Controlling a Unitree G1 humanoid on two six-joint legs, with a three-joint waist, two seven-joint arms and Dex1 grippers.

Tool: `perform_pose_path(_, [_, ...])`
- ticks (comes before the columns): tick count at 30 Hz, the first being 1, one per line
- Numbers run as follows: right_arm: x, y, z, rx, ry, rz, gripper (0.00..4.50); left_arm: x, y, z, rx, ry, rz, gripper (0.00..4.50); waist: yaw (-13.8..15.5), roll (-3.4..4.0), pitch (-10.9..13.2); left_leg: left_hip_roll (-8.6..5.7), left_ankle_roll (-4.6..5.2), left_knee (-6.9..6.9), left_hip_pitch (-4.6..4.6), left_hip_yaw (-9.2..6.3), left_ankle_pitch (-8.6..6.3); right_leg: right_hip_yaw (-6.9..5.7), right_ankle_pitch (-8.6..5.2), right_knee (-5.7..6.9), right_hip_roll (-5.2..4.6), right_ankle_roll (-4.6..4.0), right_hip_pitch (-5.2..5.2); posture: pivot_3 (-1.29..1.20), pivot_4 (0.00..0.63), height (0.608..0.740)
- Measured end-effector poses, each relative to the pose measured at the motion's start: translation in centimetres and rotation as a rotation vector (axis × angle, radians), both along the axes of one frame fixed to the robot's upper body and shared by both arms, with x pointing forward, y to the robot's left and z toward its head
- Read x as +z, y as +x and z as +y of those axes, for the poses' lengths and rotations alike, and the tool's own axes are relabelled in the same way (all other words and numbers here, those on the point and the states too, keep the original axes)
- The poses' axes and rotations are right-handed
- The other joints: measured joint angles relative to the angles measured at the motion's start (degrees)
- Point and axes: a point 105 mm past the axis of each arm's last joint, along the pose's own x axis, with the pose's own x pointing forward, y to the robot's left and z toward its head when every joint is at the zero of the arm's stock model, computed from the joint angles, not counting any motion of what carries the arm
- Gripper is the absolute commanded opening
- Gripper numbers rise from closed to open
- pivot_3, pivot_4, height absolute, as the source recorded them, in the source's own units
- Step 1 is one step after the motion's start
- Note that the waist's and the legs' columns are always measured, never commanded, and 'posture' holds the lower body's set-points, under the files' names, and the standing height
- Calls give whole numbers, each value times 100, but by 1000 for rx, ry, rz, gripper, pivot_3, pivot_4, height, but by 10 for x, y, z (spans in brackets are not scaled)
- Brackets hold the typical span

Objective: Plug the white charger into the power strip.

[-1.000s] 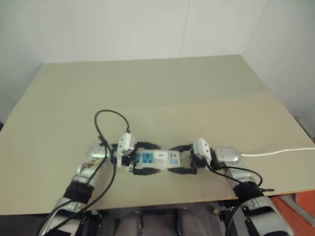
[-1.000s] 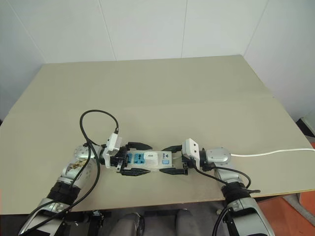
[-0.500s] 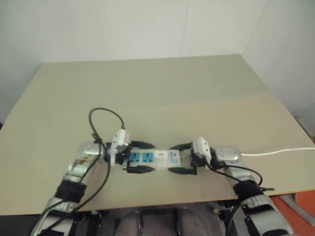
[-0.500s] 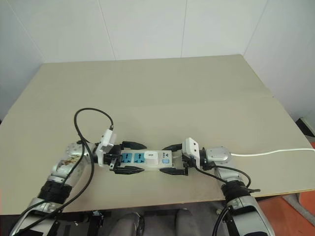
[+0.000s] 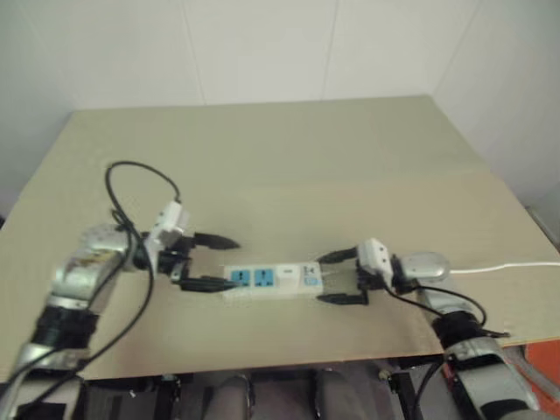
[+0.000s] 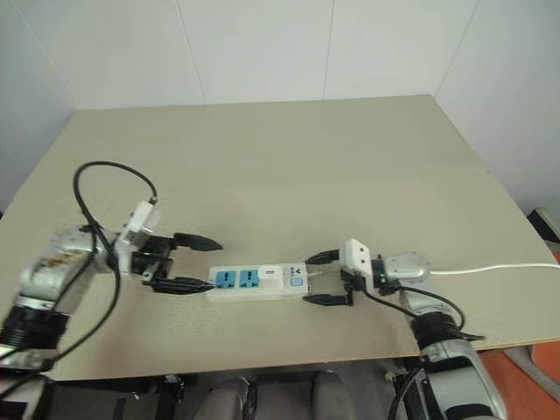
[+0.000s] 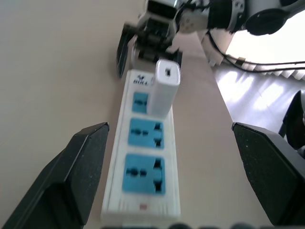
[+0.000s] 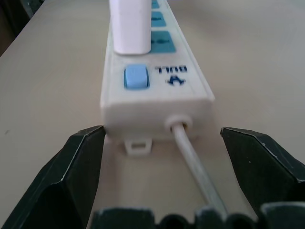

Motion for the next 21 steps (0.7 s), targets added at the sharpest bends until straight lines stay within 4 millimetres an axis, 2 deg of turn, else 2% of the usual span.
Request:
perform_pose_path(3, [20, 1, -17, -30, -7, -51, 4450, 2, 2, 3, 32, 4, -11, 4500, -17, 0, 0, 5, 0, 1, -36, 0, 0, 1, 0, 5, 3, 0, -43, 0, 150, 740])
perform_pose_path(5, [25, -1, -29, -56, -25, -61, 4450, -2, 2, 5, 49, 25, -7, 4500, -26, -1, 0, 8, 0, 1, -40, 1, 0, 0, 0, 6, 5, -1, -50, 0, 150, 740])
perform_pose_path(8, [31, -6, -50, -109, -40, -51, 4450, -5, -3, 22, 83, 111, -2, 4500, -32, 1, 2, 7, 4, -2, -59, 3, -2, 2, -1, 4, 3, -1, -68, 0, 150, 740])
perform_pose_path(12, [45, -16, -80, -201, -74, -39, 4450, 4, -10, 47, 122, 169, -47, 4500, 2, 1, 2, -1, 4, 2, -107, 5, -2, 2, 0, 4, -7, 0, -113, 0, 150, 740])
perform_pose_path(17, [55, -31, -100, -300, -76, -15, 4450, 1, -18, 66, 182, 177, -59, 4500, 21, 2, 3, 2, 4, 2, -121, 6, -2, 1, 0, 10, -5, 0, -128, 0, 150, 740])
perform_pose_path(21, [60, -35, -104, -361, -54, -4, 4450, -7, -22, 68, 216, 160, -59, 4500, 12, 2, 3, 1, 4, 4, -122, 12, -2, 3, 0, 10, -7, 0, -127, 0, 150, 740])
